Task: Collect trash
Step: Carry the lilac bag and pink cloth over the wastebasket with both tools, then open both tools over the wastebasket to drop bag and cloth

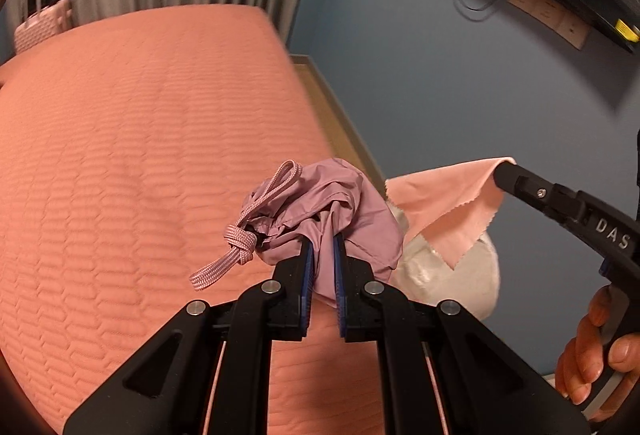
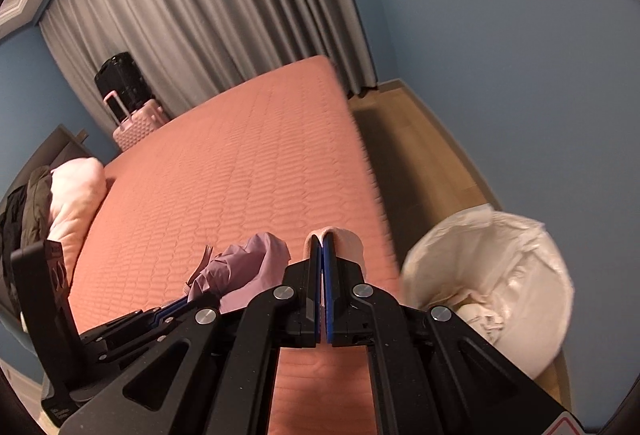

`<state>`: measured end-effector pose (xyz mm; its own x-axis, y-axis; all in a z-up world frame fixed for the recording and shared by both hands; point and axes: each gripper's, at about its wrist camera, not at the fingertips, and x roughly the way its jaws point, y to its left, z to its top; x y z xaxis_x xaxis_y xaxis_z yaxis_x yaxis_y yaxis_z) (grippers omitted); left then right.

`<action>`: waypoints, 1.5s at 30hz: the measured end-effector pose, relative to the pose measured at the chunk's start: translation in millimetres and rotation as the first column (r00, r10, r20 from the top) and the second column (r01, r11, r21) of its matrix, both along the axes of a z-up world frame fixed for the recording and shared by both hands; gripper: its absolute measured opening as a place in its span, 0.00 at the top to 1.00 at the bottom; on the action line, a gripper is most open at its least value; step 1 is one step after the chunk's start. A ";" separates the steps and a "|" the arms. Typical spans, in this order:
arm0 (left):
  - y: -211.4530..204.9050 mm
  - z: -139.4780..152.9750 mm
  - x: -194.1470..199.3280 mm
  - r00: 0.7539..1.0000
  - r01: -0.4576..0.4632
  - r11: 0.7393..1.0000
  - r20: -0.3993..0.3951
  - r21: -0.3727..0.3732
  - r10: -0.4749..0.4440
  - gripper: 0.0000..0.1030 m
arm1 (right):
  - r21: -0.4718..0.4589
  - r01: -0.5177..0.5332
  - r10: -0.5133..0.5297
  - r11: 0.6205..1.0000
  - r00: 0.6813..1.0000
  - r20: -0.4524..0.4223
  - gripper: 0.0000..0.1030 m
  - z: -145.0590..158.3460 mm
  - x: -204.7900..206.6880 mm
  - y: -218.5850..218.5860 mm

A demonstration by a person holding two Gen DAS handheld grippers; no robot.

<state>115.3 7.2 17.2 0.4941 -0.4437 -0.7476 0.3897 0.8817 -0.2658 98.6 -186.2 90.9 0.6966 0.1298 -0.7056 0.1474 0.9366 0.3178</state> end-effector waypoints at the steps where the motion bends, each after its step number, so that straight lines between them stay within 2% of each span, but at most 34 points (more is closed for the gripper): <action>1: -9.6 2.3 -1.3 1.000 0.020 1.000 0.004 -0.004 -0.020 0.91 | -0.006 0.013 -0.013 1.000 1.000 0.002 0.98 2.3 -4.8 -9.5; 8: -82.1 13.9 -7.3 0.985 0.168 0.985 0.033 -0.028 -0.167 0.91 | -0.034 0.097 -0.097 0.995 0.995 0.002 0.98 6.2 -31.7 -61.3; 15: -133.7 15.9 -5.8 0.966 0.258 0.965 0.022 -0.050 -0.257 0.89 | -0.036 0.162 -0.162 0.986 0.987 -0.001 0.98 3.0 -49.9 -103.0; 17: -140.4 14.8 -2.4 0.963 0.269 0.962 0.009 -0.043 -0.269 0.75 | -0.033 0.173 -0.173 0.984 0.985 -0.001 0.98 2.6 -52.6 -110.9; 19: -143.8 15.7 -1.4 0.968 0.253 0.967 0.012 -0.038 -0.252 0.41 | -0.031 0.181 -0.181 0.983 0.984 0.001 0.98 2.4 -54.9 -116.6; 20: -145.9 16.8 -3.0 0.971 0.239 0.970 0.030 -0.032 -0.238 0.39 | -0.030 0.183 -0.183 0.983 0.983 0.002 0.98 2.2 -55.5 -119.3; 28: -142.2 20.2 -10.2 0.973 0.208 0.978 0.093 0.029 -0.209 0.38 | -0.023 0.192 -0.192 0.981 0.981 0.005 0.92 2.1 -57.3 -125.1; 30: -140.2 22.9 -12.6 0.975 0.191 0.981 0.105 0.036 -0.194 0.37 | -0.018 0.193 -0.193 0.981 0.981 0.005 0.82 2.0 -56.1 -124.4; 32: -136.9 24.3 -13.6 0.977 0.176 0.983 0.118 0.041 -0.180 0.36 | -0.018 0.192 -0.191 0.981 0.981 0.006 0.76 3.8 -56.9 -120.3; 37: -126.4 25.5 -20.4 0.976 0.141 0.988 0.158 0.063 -0.149 0.31 | -0.037 0.179 -0.179 0.983 0.984 0.009 0.70 9.8 -56.3 -109.8; 39: -121.0 26.5 -23.0 0.977 0.126 0.990 0.166 0.064 -0.135 0.30 | -0.051 0.174 -0.173 0.983 0.985 0.014 0.63 13.5 -58.3 -104.1; 45: -102.9 27.2 -29.5 0.979 0.080 0.994 0.183 0.079 -0.093 0.29 | -0.143 0.148 -0.149 0.979 0.989 0.004 0.58 19.7 -64.9 -82.2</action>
<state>85.8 -95.7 44.4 0.5898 -0.4403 -0.6769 0.5020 0.8565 -0.1197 33.7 -268.4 110.6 0.6955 -0.0769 -0.7144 0.2901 0.9396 0.1813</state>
